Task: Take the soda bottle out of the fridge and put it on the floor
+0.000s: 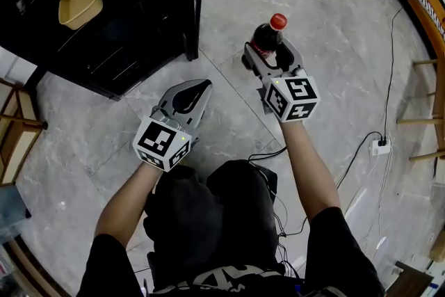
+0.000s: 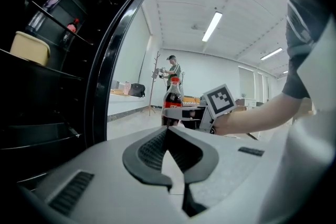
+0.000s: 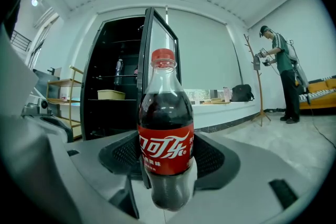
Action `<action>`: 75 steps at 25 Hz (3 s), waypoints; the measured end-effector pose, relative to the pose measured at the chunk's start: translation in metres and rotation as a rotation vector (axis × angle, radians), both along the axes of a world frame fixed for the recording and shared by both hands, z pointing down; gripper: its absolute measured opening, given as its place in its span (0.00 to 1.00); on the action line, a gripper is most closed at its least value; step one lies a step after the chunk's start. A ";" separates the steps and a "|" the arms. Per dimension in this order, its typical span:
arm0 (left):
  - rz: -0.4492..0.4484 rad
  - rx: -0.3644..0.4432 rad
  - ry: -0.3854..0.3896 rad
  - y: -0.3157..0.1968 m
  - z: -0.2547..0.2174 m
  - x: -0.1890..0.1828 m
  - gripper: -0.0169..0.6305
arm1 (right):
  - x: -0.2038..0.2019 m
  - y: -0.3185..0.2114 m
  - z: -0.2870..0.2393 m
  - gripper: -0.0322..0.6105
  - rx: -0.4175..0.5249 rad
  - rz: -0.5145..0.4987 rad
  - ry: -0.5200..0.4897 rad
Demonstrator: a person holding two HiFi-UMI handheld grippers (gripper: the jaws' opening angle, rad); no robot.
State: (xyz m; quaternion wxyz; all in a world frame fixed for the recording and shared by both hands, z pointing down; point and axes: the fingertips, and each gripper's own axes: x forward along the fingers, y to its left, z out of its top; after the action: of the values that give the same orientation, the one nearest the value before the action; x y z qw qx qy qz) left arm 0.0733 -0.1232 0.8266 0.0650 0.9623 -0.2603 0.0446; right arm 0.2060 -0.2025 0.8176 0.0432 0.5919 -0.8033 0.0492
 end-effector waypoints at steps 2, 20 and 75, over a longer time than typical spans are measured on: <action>0.008 -0.004 -0.004 0.005 0.009 0.003 0.04 | 0.008 0.006 0.015 0.54 -0.008 0.010 0.001; 0.167 -0.124 -0.017 0.033 0.152 0.041 0.04 | 0.036 0.018 0.215 0.54 -0.128 0.074 0.009; 0.180 -0.187 -0.082 0.015 -0.113 0.041 0.04 | 0.023 0.059 -0.058 0.55 -0.126 0.119 0.002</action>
State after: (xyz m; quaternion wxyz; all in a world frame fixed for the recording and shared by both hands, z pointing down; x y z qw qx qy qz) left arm 0.1139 -0.1081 0.7133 0.1393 0.9689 -0.1699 0.1135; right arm 0.2290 -0.1435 0.7592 0.0783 0.6346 -0.7621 0.1014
